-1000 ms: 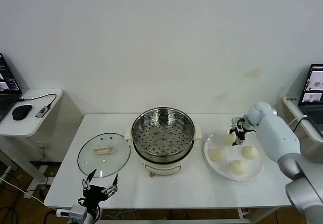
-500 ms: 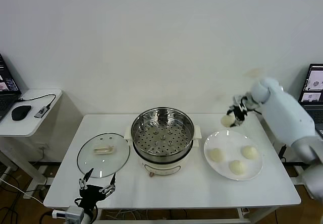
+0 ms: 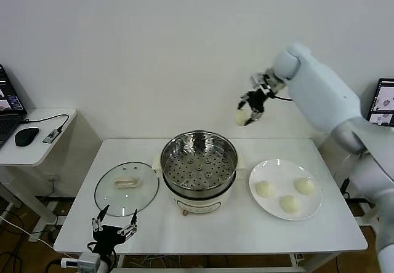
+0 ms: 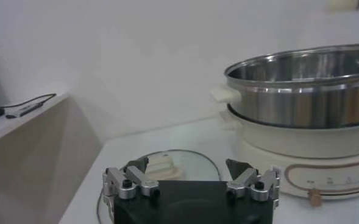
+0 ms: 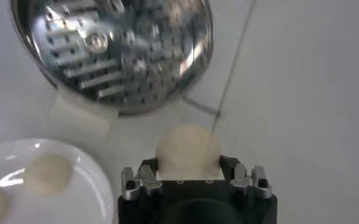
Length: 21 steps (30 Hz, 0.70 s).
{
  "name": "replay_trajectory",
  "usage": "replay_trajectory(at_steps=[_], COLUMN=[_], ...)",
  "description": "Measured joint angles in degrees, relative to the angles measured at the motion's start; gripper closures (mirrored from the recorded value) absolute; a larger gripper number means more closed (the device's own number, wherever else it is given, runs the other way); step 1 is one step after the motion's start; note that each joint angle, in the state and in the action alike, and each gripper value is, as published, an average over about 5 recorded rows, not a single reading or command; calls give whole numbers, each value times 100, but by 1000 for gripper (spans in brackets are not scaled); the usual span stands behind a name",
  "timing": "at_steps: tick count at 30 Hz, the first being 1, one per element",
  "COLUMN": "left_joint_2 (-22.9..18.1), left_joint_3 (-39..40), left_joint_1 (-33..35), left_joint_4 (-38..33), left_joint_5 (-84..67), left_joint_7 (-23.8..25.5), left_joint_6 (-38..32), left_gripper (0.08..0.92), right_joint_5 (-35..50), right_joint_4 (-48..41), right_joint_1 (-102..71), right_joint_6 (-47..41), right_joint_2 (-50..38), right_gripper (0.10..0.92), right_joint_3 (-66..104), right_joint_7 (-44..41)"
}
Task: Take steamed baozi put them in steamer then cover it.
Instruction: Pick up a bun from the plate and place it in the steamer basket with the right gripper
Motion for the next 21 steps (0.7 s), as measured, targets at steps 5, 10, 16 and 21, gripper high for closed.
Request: replay_trajectory(at_steps=[5,10,16,21], left_joint_2=[-40,-82,-115,-125], left_joint_3=[-29,-48,-62,-81], left_joint_1=[59,127,178,212], left_joint_4=[-49,-66,-77,-110], left_joint_5=[26,37,57,59], left_joint_7=[-7,-18,-33,-39], left_joint_6=[-17,-51,-62,-66], left_gripper=[177,177,177,177], right_joint_5=[-6,-204,-461,-816], right_joint_4=[-7,131,355,544], right_joint_1=[7,-29,-131,-230], right_joint_6=[920,1537,1992,2222], right_joint_2=[288,460,555,645], right_gripper=[381,381,383,388], right_joint_3=[-77,-196,-373,-444], right_joint_7=[-40,3,86,201])
